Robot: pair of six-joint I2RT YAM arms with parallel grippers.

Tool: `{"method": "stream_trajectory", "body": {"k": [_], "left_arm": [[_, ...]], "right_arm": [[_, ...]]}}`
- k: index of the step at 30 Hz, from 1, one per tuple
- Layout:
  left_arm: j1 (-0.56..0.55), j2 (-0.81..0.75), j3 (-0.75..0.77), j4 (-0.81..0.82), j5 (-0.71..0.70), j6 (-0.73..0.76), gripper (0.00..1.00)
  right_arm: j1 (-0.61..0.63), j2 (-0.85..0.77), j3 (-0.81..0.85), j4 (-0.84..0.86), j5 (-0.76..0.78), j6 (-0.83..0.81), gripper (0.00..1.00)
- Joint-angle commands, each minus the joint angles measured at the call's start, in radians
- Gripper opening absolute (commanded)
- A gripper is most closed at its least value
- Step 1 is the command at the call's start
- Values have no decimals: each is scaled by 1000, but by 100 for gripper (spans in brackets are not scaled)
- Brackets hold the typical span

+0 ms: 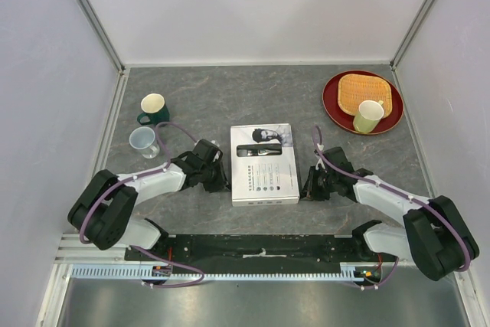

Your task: Sort the hair-cutting tools

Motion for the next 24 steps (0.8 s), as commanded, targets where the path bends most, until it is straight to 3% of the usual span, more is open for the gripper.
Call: {"method": "stream_trajectory", "body": {"k": [1, 5, 11, 13, 16, 17, 21, 24], "left_arm": [[-41, -11, -41, 35, 91, -54, 5], [-63, -5, -45, 114, 148, -87, 5], [-66, -7, -44, 117, 108, -106, 5], [-66, -48, -35, 80, 59, -109, 7], [-58, -111, -10, -41, -83, -106, 20], [-55, -161, -1, -119, -169, -106, 28], [-37, -286, 63, -265, -353, -81, 39], [-32, -382, 99, -325, -447, -41, 48]], "right_arm": [[22, 11, -14, 89, -88, 46, 6], [48, 15, -5, 106, -91, 52, 7], [76, 13, 27, 57, -35, 43, 10], [76, 2, 73, -80, 148, 32, 11], [77, -11, 142, -260, 446, 44, 15], [76, -30, 158, -288, 497, 47, 18], [76, -116, 214, -376, 670, 72, 29], [76, -194, 268, -414, 736, 75, 52]]}}
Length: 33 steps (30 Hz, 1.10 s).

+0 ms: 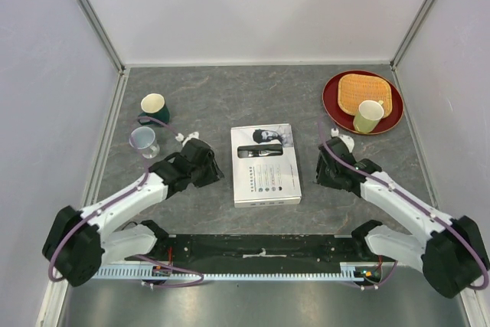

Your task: Sort the hair-cutting tools

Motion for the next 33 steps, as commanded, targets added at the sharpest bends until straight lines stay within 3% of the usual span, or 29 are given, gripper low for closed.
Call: {"method": "stream_trajectory", "body": {"k": [1, 4, 6, 11, 19, 33], "left_arm": [[8, -132, 88, -130, -222, 38, 55], [8, -189, 121, -159, -245, 98, 66], [8, -216, 157, -179, -252, 138, 67], [8, -278, 232, -239, -271, 185, 79], [8, -387, 301, -276, -271, 236, 87], [8, -419, 364, -308, -288, 261, 97]], "right_arm": [[2, -115, 114, -112, 217, 7, 63], [3, -194, 166, -124, 223, -42, 86], [0, -248, 195, -140, 226, -85, 98], [2, -378, 307, -154, 252, -148, 98], [2, -521, 422, -158, 342, -194, 98], [2, -561, 434, -150, 393, -188, 98]]}}
